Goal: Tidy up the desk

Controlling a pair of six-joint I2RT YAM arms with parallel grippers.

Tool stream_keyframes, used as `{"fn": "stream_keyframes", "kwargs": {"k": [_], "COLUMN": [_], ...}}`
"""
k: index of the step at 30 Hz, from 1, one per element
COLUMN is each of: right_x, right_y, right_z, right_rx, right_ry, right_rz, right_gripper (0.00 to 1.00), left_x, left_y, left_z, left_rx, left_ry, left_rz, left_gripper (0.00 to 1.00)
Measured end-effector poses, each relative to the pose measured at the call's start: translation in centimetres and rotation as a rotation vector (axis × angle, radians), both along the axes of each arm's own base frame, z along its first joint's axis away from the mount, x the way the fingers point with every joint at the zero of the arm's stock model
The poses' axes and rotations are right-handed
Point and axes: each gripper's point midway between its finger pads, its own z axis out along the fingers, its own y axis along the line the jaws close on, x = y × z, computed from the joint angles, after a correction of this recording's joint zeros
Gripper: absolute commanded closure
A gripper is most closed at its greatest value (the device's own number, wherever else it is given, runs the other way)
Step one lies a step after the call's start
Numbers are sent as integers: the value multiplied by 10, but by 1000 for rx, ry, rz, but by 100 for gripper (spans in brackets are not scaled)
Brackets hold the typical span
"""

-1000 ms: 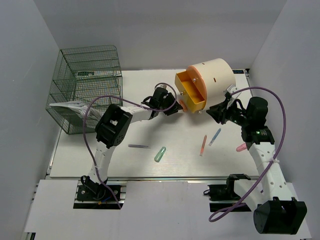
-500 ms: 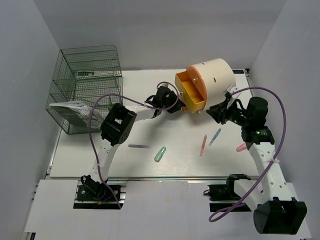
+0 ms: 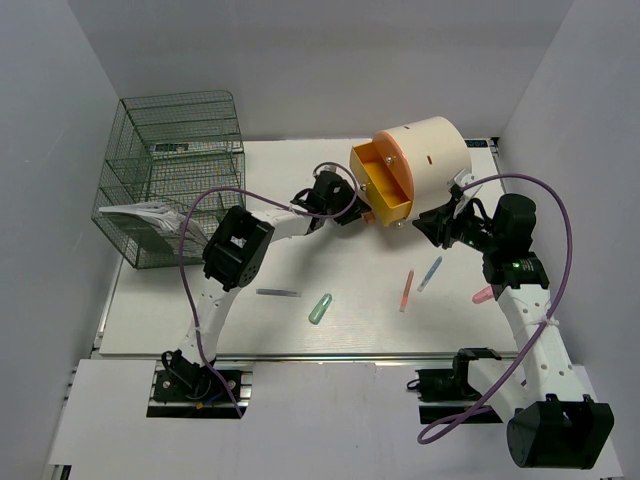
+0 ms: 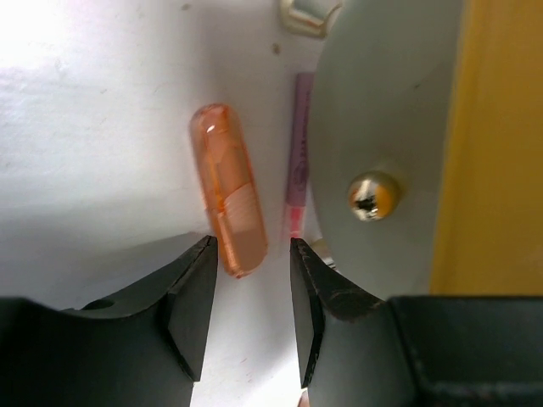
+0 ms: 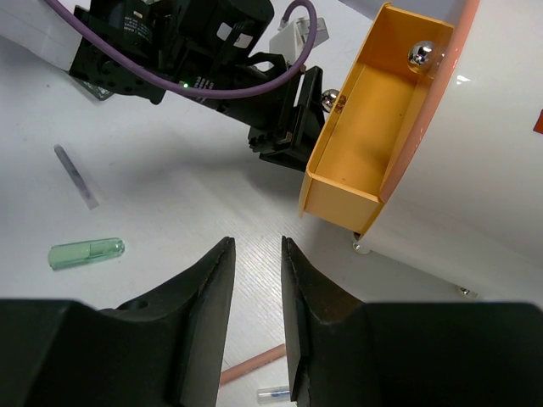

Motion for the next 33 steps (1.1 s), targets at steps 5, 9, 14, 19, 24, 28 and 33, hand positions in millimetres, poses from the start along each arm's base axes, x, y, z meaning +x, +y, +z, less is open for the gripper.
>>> {"fn": "stream_keyframes", "kwargs": {"k": [5,9,14,19,24,28,33], "right_x": [0,0,0,0,0,1,1], "right_y": [0,0,0,0,-1,-1,-1], "right_z": [0,0,0,0,0,0,0], "right_rx": [-1,-1,-1,-1,-2,-3,-4], "right_ry": [0,0,0,-1,-1,-1,-3], "right_rz": [-2,-2,-3,-3,-3,-6,-6], "right_gripper": [66,66,65,66,66,66,65], "left_x": [5,4,2,7,10,9,8], "left_y": [-2,-1,0,-4,-7,-9,-9], "left_z": [1,-2,-6,-8,-9,-9,-10], "left_rx": [-2,7,15,5,-3,-3,0], "left_ry": [-6,5,15,17,14,16,19], "left_rz": [5,8,8,12,14,12,11], "left_gripper": [51,51,51,52,54,56,61]}}
